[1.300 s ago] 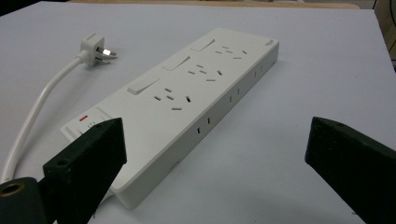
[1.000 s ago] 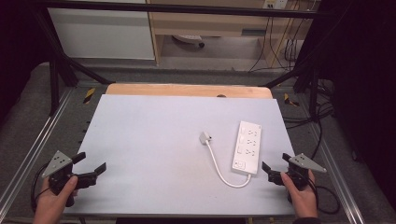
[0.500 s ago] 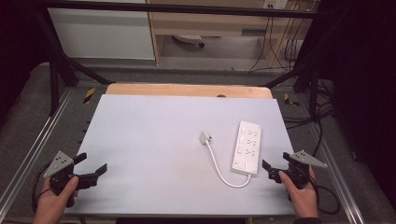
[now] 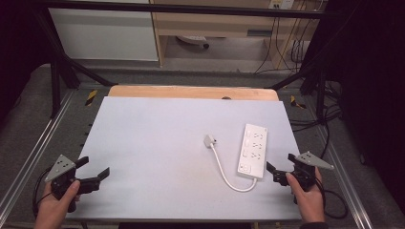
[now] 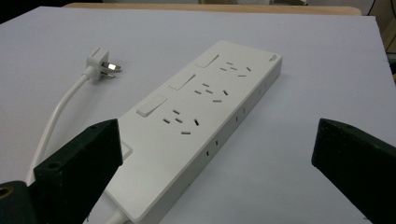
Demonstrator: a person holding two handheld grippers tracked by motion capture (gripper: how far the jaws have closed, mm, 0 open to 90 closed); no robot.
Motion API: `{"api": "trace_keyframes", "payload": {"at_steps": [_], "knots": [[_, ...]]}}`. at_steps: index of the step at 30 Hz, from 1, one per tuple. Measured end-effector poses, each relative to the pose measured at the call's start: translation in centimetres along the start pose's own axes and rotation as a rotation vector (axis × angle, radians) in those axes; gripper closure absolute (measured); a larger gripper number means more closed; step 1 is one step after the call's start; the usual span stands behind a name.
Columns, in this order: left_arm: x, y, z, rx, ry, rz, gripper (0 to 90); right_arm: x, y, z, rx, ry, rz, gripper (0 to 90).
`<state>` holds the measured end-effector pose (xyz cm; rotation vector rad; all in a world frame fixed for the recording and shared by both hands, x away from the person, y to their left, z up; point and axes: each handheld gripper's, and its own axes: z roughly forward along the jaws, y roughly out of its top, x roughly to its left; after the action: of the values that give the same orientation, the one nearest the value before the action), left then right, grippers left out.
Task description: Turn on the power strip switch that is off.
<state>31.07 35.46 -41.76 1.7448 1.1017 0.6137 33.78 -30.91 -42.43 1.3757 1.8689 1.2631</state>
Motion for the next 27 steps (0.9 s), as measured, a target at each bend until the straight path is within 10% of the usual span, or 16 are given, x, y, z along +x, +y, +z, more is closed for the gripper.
{"api": "trace_keyframes", "payload": {"at_steps": [13, 27], "knots": [[0.0, -0.1, 0.0, 0.009, -0.001, -0.001, 6.0, 0.7, 1.4, -0.2, 0.011, -0.042, -0.037, 3.2], [0.0, -0.1, 0.1, 0.013, 0.001, -0.004, 5.9, 1.3, 3.7, 0.1, 0.001, 0.033, -0.028, 3.8]]}}
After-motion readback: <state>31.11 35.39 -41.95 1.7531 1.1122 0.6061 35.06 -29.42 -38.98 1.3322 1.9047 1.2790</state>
